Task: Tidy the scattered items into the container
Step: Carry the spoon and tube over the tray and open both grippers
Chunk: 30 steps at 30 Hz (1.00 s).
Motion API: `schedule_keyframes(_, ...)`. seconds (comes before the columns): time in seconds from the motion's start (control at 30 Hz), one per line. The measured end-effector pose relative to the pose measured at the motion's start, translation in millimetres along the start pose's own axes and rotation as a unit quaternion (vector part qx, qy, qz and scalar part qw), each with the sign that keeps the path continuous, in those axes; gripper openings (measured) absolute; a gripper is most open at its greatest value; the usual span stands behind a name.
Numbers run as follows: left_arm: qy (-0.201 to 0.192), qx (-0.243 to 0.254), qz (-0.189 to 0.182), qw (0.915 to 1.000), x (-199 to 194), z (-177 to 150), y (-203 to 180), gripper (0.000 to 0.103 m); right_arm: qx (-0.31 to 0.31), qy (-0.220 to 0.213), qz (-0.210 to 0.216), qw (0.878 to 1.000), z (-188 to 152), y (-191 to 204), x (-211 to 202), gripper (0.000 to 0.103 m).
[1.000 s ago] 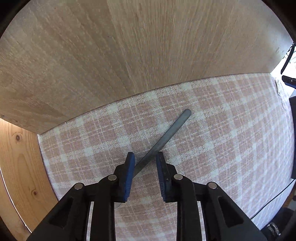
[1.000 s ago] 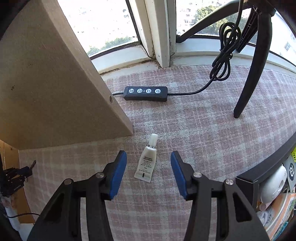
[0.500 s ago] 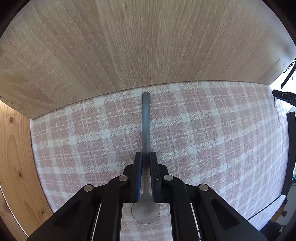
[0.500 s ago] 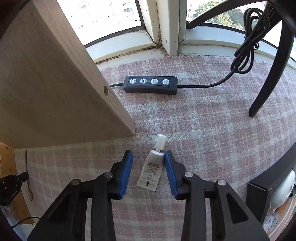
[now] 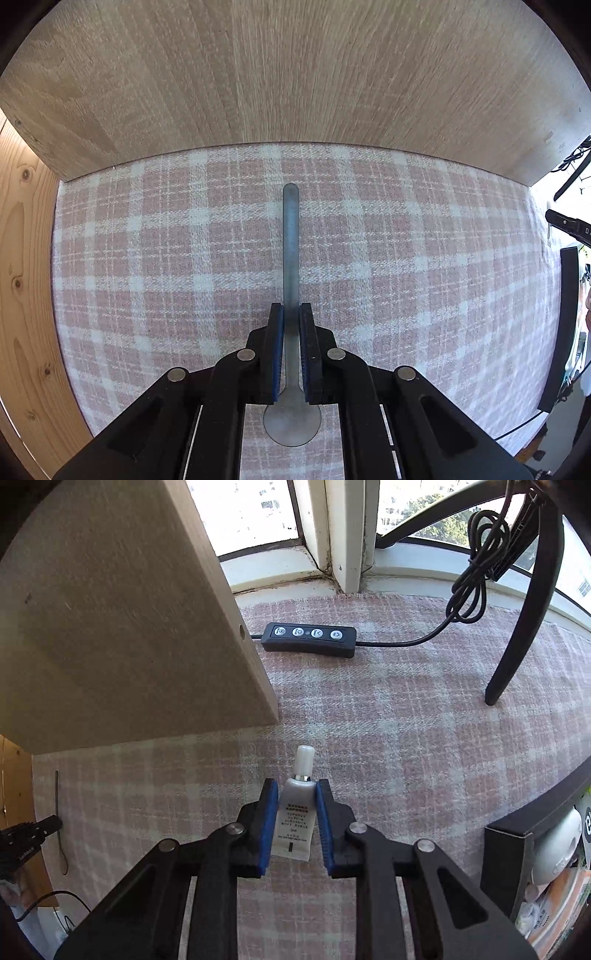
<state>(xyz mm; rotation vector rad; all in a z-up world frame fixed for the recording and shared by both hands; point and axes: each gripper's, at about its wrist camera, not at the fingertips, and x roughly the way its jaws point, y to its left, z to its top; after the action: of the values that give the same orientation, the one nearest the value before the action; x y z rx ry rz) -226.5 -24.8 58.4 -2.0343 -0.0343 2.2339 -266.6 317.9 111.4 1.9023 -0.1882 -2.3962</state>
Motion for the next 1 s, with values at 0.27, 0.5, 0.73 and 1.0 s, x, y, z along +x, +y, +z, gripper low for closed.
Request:
schedule_keyframes(0.27, -0.022, 0.024, 0.001, 0.9995, -33, -49, -76, 0.007, 0.008, -0.029, 0.021, 0.999, -18, -18, -45, 0.020)
schedule_keyframes(0.5, -0.059, 0.093, -0.019, 0.9937, -78, -65, -175, 0.007, 0.029, -0.061, 0.038, 0.997, -27, -88, -91, 0.020)
schedule_keyframes(0.73, -0.075, 0.186, -0.075, 0.9768, -97, -21, -247, 0.007, 0.083, -0.098, 0.020, 0.992, -98, -161, -147, 0.021)
schedule_keyframes(1.0, -0.064, 0.292, -0.146, 0.9431, -124, -67, -397, 0.007, 0.163, -0.127, -0.026, 0.978, -156, -265, -197, 0.021)
